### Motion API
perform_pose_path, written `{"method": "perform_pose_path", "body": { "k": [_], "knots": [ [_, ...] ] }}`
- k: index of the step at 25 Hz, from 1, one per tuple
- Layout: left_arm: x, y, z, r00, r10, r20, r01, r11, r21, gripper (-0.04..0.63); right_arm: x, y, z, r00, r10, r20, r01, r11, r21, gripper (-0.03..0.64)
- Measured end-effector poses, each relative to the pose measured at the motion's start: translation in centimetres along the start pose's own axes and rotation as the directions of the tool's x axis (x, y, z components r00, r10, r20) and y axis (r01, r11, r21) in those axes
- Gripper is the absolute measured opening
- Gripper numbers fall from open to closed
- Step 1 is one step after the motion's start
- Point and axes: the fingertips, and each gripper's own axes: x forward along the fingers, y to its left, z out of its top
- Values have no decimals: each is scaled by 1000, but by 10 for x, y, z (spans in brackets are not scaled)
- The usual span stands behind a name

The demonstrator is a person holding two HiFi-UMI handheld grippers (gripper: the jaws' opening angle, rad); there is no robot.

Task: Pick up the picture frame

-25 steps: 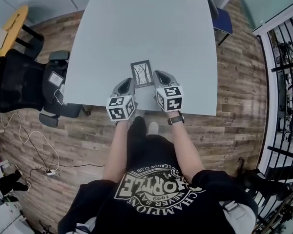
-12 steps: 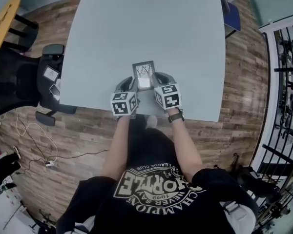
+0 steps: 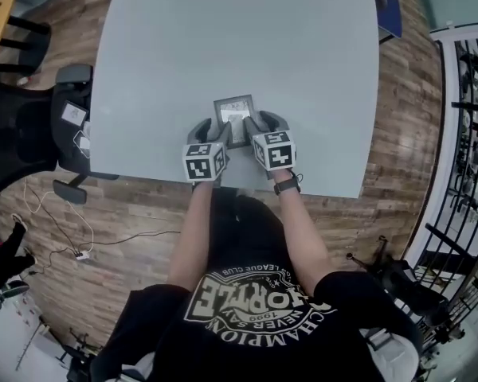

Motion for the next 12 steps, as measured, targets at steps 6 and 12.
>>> {"method": "perform_pose_path", "body": {
  "k": [6,12],
  "knots": [
    [19,14,-10,999,15,-44,-18,998,-54,216,21,-3,-9,999,22,-35,-20,999,48,160],
    [23,23,-11,996,70,-47,-72,996,-50,202,30,-5,-13,999,30,-45,-27,998,61,149]
  ]
}}
